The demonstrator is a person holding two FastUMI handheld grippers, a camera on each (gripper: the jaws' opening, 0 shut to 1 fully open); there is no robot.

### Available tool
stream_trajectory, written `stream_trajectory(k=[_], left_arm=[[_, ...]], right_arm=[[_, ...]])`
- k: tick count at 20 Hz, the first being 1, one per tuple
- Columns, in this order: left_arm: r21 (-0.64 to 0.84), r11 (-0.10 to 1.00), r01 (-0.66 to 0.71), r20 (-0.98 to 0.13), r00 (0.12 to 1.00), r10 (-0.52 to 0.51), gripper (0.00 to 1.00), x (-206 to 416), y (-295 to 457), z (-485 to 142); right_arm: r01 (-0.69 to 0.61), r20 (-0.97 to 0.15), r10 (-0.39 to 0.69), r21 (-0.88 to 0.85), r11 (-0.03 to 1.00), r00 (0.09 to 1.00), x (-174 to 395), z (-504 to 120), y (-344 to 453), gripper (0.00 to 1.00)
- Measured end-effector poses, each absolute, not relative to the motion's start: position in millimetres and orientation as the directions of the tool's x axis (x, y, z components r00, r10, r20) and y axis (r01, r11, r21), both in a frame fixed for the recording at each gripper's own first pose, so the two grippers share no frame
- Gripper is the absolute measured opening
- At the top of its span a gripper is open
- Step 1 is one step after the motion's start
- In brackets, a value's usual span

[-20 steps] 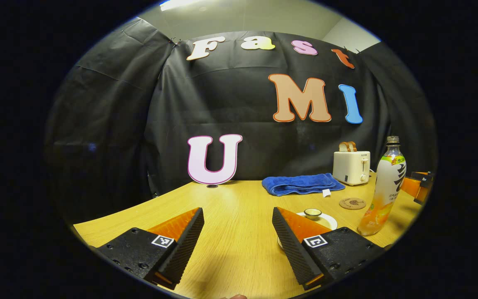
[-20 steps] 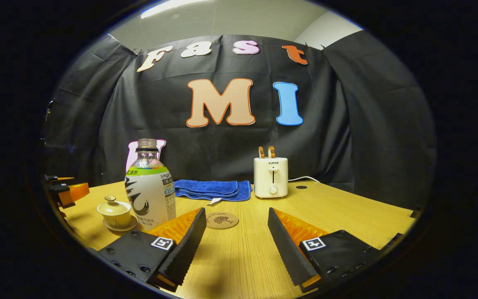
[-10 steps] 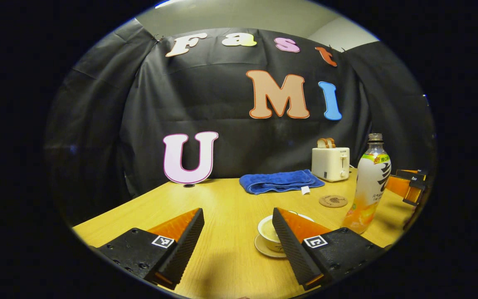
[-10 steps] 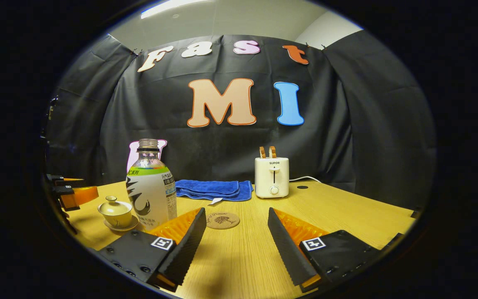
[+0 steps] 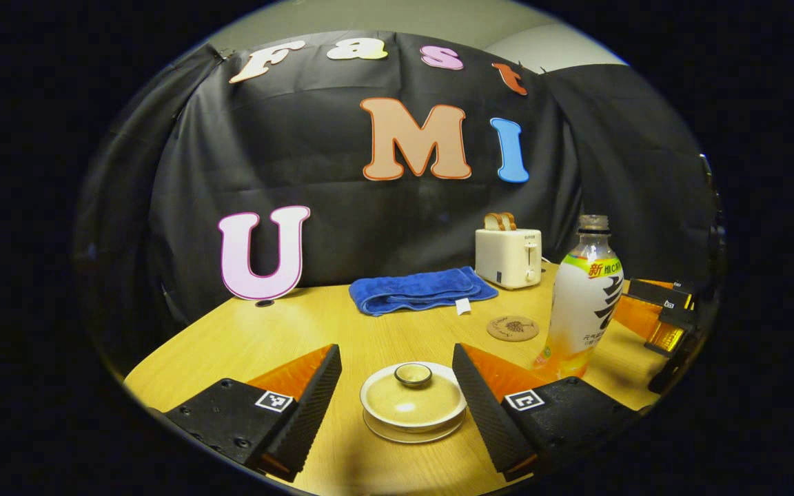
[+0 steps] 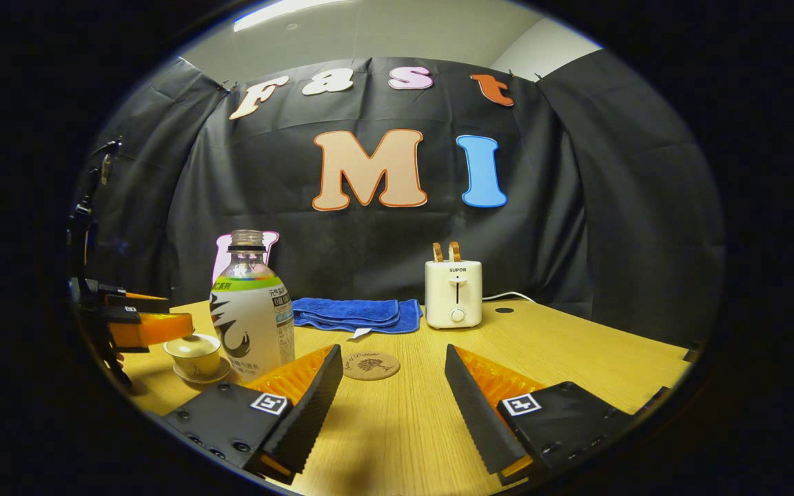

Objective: Open the teacup lid with one hand, grasp the water bottle and pour water into the teacup with the other hand; after pouring, place the water bottle on the coaster and then close the teacup lid.

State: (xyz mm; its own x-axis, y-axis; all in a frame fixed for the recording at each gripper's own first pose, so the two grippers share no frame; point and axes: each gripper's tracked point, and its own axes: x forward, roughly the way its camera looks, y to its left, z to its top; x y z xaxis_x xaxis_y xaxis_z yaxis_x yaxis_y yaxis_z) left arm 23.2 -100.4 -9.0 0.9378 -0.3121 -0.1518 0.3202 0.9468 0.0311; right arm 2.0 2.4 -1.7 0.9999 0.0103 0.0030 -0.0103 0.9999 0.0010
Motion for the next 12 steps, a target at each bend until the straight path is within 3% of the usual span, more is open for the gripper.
stream_trajectory(k=[5,12], left_arm=[[0.066,0.937,0.344,-0.242,0.916,-0.319,0.94,30,-108,-26],[0.08,0.923,0.375,-0.284,0.897,-0.339,0.75,30,-116,-33]], right_arm=[[-0.019,0.002,0.019,0.002,1.0,1.0,4,-2,3,0.96],[-0.018,0.002,0.018,0.002,1.0,1.0,3,-3,4,0.94]])
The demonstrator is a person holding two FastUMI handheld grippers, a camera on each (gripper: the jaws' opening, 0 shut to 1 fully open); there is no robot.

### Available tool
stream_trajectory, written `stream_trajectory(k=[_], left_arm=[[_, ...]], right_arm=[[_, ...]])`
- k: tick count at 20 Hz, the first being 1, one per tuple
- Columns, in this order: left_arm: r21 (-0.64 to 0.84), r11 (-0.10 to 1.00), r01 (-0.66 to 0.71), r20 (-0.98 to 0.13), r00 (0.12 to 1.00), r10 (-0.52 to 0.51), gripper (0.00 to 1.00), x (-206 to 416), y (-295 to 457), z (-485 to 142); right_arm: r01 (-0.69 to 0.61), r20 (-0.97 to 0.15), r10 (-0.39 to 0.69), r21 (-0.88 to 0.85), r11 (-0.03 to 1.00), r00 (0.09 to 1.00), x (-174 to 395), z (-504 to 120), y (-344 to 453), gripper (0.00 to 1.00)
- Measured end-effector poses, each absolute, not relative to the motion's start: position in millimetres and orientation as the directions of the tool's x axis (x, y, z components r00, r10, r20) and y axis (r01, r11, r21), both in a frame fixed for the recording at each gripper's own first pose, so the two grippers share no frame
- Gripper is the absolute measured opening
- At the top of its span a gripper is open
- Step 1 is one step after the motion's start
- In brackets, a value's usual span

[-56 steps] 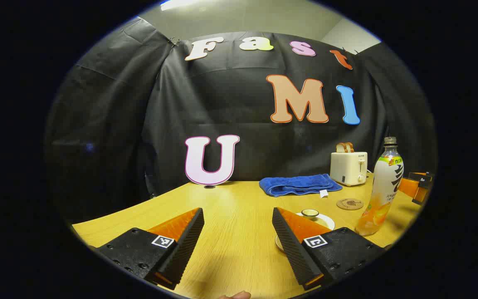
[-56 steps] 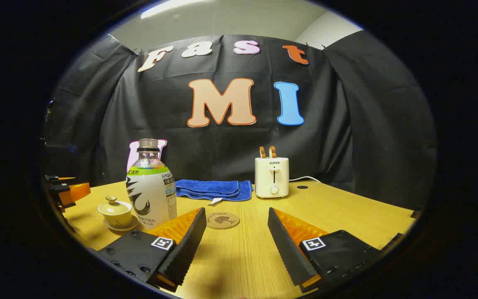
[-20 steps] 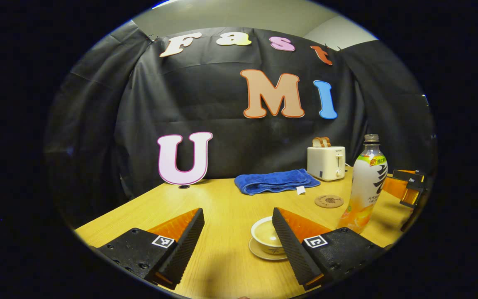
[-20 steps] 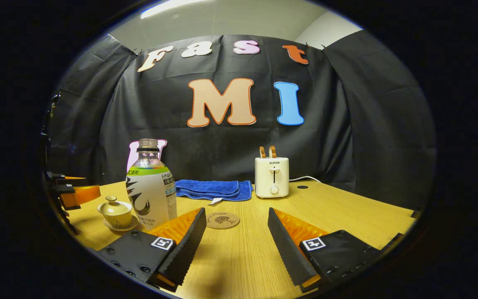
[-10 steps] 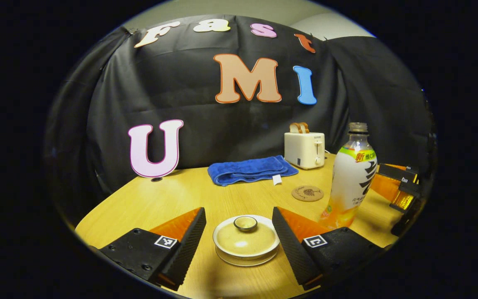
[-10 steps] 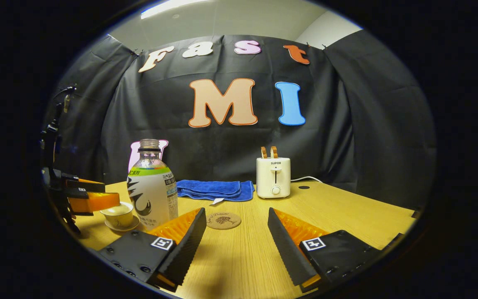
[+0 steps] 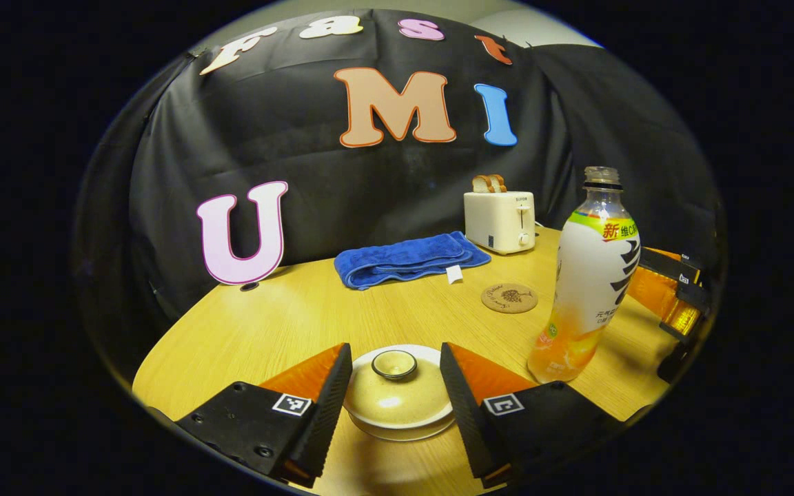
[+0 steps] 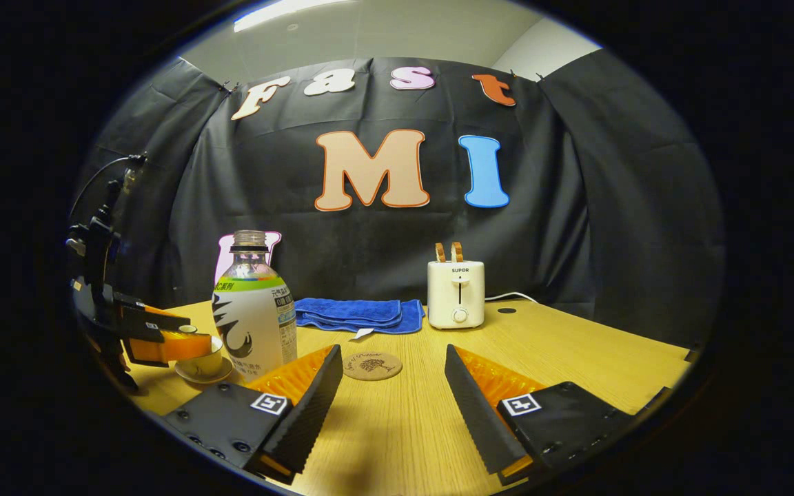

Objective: Open the teacup lid with one hand, grasp the water bottle and pour water into the teacup with the other hand; after pouring, place the water bottle on the coaster and then close the teacup lid.

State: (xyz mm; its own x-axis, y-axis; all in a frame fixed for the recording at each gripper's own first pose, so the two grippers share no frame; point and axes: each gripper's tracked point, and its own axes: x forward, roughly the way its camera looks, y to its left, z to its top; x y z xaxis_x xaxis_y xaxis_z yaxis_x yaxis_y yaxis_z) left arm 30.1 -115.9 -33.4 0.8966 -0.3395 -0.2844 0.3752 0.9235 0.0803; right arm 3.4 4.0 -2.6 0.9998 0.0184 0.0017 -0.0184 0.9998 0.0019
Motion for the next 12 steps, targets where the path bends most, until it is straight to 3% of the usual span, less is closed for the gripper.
stream_trajectory(k=[7,9,12], left_arm=[[0.097,0.918,0.385,-0.279,0.896,-0.347,0.64,31.1,-116.2,-30.9],[0.11,0.916,0.385,-0.273,0.898,-0.345,0.58,31.5,-116.4,-28.1],[0.136,0.914,0.383,-0.274,0.901,-0.337,0.41,33.2,-113.6,-27.8]], right_arm=[[-0.015,0.001,0.015,0.002,1.0,1.0,3.3,-2.8,2.7,0.96],[-0.015,0.003,0.015,0.002,1.0,1.0,3.0,-3.1,2.5,0.96],[-0.014,0.002,0.014,0.001,1.0,1.0,4.1,-2.7,2.9,0.96]])
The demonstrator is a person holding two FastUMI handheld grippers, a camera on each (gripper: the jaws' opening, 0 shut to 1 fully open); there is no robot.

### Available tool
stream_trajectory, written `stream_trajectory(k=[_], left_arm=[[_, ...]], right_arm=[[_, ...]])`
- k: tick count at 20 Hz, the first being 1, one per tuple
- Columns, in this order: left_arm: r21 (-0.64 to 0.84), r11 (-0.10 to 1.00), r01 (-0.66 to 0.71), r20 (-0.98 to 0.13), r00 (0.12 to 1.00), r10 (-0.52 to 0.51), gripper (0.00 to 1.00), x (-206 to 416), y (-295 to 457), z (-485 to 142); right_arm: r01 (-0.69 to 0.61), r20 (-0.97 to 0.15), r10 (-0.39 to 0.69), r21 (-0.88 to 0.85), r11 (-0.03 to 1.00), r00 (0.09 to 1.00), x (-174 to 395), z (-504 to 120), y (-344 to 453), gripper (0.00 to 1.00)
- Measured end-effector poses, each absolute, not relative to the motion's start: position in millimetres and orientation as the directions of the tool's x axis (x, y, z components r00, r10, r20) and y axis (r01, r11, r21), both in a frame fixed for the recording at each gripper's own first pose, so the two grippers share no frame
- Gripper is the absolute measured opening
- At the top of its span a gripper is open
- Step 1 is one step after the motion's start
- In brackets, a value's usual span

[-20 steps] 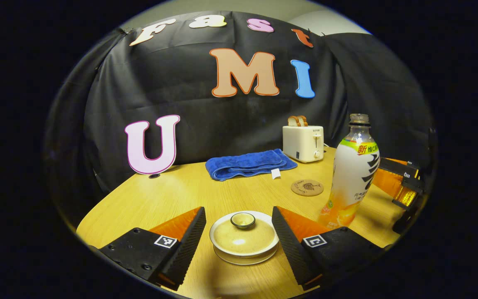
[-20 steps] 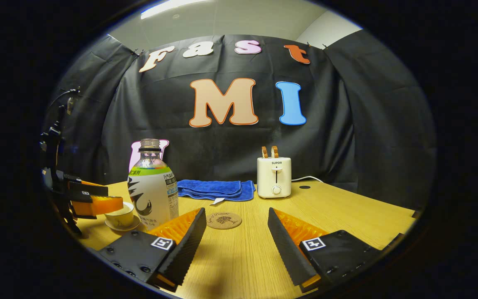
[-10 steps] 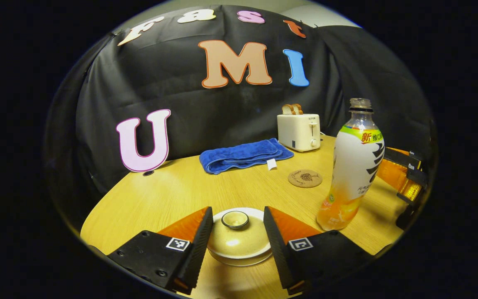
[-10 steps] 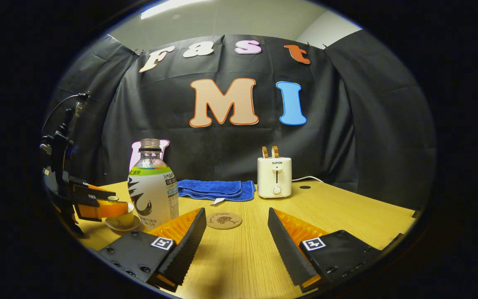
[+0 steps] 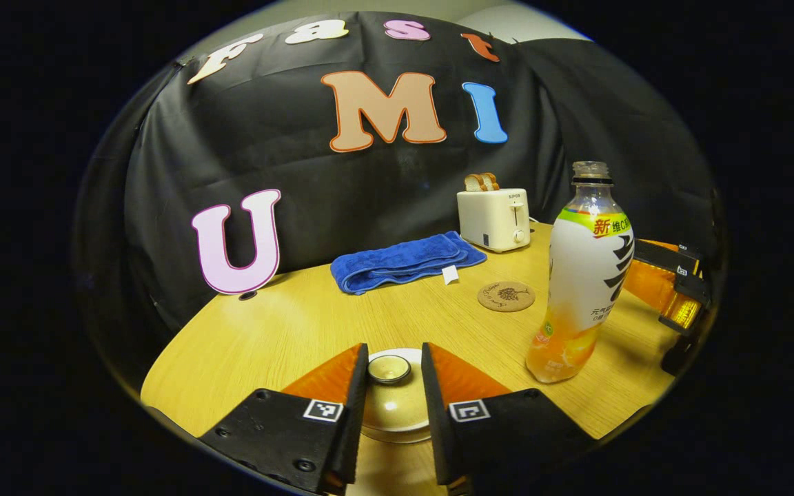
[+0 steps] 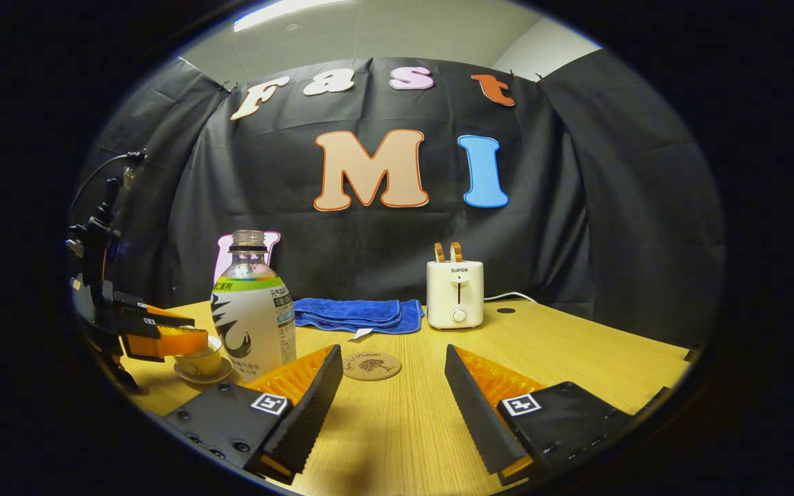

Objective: Open the teacup lid with one hand, grasp the water bottle and pour water into the teacup with the other hand; after pouring, place the water bottle on the coaster and then close the teacup lid.

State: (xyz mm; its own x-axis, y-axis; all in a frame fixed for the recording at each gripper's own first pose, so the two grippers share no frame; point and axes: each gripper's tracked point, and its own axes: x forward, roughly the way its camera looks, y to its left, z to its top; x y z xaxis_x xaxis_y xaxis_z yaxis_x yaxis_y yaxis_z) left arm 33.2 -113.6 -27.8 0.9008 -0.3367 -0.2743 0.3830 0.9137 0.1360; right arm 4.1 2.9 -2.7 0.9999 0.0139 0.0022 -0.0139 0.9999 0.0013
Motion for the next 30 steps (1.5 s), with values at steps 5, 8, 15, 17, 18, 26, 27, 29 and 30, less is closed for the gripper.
stream_trajectory(k=[5,8,15,17,18,26,27,29,30], left_arm=[[0.135,0.912,0.388,-0.267,0.9,-0.344,0.27,34,-113,-27],[0.113,0.924,0.366,-0.25,0.91,-0.33,0.24,35,-109,-25],[0.113,0.946,0.304,-0.154,0.946,-0.285,0.23,36,-84,8],[0.105,0.95,0.292,-0.156,0.949,-0.275,0.23,34,-77,10],[0.103,0.953,0.285,-0.155,0.951,-0.267,0.23,32,-73,10],[0.075,0.965,0.252,-0.152,0.959,-0.239,0.23,18,-49,9],[0.074,0.967,0.244,-0.151,0.961,-0.231,0.23,17,-44,9],[0.069,0.97,0.232,-0.15,0.964,-0.22,0.23,15,-36,8],[0.063,0.972,0.227,-0.157,0.964,-0.215,0.23,13,-33,6]], right_arm=[[-0.018,0.001,0.018,0.001,1.0,1.0,4,-3,3,0.96],[-0.028,-0.001,0.028,0.001,1.0,1.0,5,-4,6,0.96],[-0.089,-0.06,0.088,-0.001,0.996,0.994,6,-13,11,0.96],[-0.101,-0.067,0.101,0.0,0.995,0.993,2,-13,9,0.95],[-0.116,-0.071,0.116,0.003,0.993,0.991,0,-14,12,0.94],[-0.295,-0.089,0.295,0.012,0.956,0.951,-28,-17,52,0.94],[-0.312,-0.095,0.312,0.016,0.95,0.945,-29,-19,56,0.94],[-0.33,-0.107,0.331,0.027,0.943,0.937,-30,-21,63,0.94],[-0.334,-0.113,0.336,0.034,0.942,0.935,-29,-22,66,0.96]])
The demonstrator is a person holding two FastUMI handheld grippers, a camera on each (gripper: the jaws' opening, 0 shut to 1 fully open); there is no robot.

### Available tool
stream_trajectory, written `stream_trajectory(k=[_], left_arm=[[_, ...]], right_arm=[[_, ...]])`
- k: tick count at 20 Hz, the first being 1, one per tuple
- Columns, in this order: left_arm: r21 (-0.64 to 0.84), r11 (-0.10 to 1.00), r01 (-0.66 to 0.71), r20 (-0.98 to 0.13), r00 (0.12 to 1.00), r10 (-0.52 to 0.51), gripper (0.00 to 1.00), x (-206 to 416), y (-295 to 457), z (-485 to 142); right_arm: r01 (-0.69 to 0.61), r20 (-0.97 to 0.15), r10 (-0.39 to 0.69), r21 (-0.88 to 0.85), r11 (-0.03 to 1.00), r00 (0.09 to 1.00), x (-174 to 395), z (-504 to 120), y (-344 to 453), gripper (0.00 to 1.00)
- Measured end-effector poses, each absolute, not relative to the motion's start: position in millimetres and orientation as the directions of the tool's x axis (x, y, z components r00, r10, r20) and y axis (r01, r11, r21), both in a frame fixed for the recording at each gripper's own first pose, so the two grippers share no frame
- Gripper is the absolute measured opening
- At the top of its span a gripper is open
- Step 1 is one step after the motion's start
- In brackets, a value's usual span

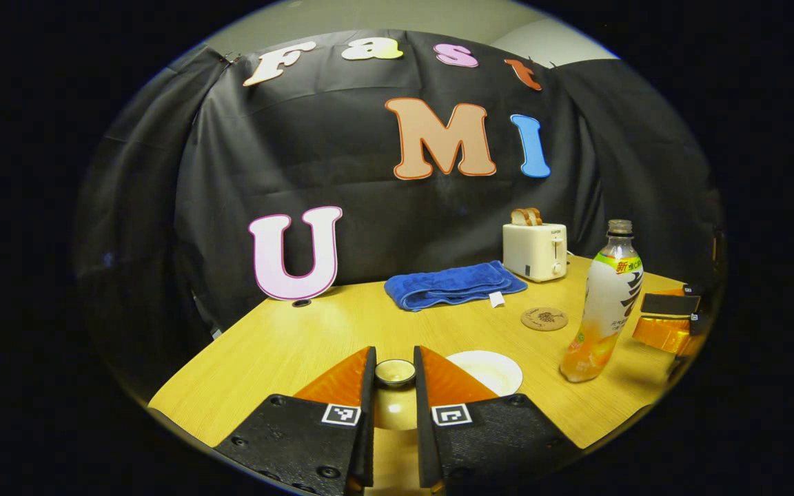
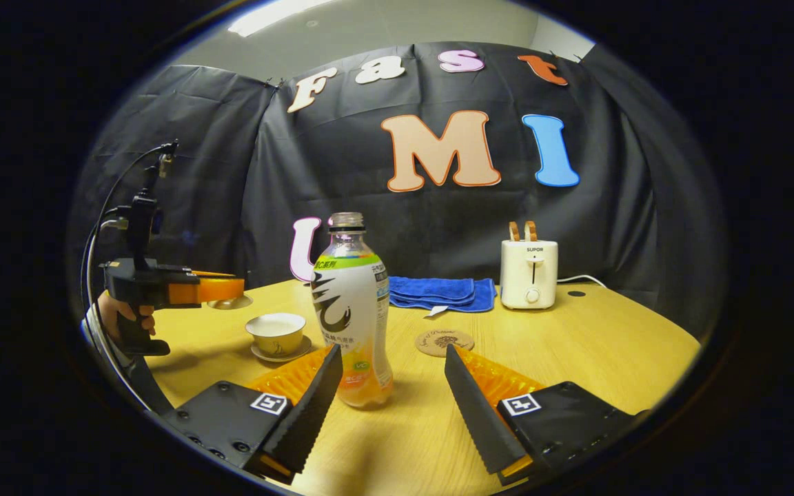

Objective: Open the teacup lid with one hand, grasp the water bottle and pour water into the teacup with the other hand; after pouring, place the water bottle on the coaster and then close the teacup lid.

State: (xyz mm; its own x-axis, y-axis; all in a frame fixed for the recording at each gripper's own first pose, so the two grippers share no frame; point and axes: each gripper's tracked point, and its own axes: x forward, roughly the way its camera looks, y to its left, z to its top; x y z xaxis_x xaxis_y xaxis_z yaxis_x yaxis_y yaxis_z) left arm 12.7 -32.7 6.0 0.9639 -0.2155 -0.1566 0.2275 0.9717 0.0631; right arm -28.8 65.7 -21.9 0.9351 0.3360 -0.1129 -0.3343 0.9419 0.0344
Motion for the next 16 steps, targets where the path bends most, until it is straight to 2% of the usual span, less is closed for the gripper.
stream_trajectory(k=[11,14,16], left_arm=[[0.021,0.981,0.193,-0.128,0.974,-0.188,0.23,6,-13,14],[0.008,0.981,0.194,-0.126,0.973,-0.192,0.23,4,-11,14],[-0.006,0.98,0.197,-0.124,0.973,-0.196,0.23,3,-10,14]], right_arm=[[-0.391,-0.156,0.391,0.032,0.92,0.907,-17,-31,113,0.96],[-0.375,-0.169,0.373,0.022,0.927,0.912,-8,-34,114,0.97],[-0.366,-0.18,0.362,0.015,0.931,0.915,-4,-36,115,0.87]])
